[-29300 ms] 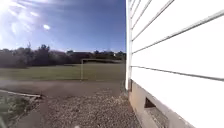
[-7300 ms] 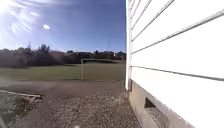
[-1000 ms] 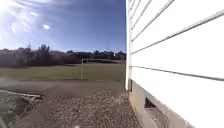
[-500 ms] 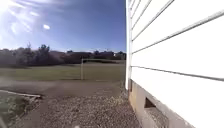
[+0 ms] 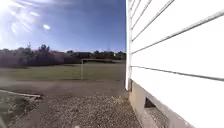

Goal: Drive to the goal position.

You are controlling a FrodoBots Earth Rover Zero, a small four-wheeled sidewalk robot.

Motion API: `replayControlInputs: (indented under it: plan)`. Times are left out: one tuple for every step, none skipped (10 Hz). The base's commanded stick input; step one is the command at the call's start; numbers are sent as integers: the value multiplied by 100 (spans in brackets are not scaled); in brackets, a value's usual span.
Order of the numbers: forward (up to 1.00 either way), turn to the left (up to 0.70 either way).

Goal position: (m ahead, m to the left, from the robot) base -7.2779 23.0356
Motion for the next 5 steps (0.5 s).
replayControlInputs:
  plan:
    - [5, 0]
    - [5, 0]
    - [5, 0]
    - [5, 0]
    - [5, 0]
